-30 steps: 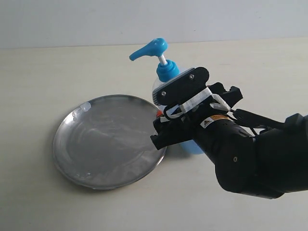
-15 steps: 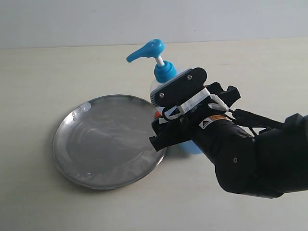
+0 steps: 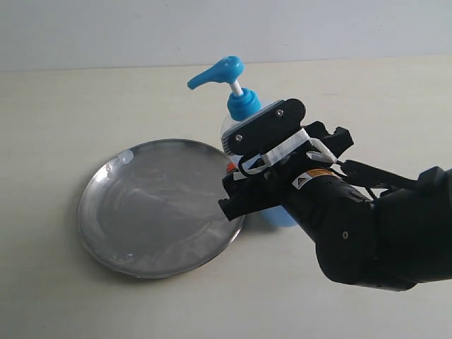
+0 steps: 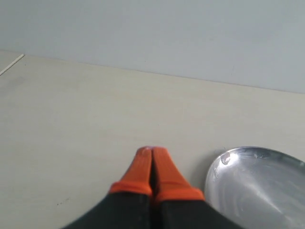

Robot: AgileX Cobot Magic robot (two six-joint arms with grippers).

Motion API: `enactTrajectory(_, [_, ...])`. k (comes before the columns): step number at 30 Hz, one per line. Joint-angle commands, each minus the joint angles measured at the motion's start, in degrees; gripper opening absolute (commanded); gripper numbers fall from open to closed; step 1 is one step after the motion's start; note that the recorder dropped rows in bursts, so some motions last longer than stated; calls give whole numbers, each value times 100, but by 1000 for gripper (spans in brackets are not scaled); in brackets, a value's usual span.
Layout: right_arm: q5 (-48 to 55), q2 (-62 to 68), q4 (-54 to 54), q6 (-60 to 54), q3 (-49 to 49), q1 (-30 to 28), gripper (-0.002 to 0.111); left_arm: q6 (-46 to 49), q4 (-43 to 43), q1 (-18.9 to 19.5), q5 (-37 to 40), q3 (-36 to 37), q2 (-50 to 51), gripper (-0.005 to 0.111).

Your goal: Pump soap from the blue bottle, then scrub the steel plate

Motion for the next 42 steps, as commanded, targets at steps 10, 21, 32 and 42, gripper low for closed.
enactTrajectory(10, [-403, -55, -187, 22, -25, 13, 0, 4, 1, -183, -24, -1023, 768, 0])
enactTrajectory(21, [-436, -55, -187, 22, -25, 13, 0, 4, 13, -1123, -15, -1902, 1710, 0])
enactTrajectory(32, [-496, -55, -187, 22, -25, 13, 0, 4, 26, -1794, -15, -2906, 2677, 0])
enactTrajectory(42, [-496, -55, -187, 22, -25, 13, 0, 4, 26, -1871, -17, -3018, 2798, 0])
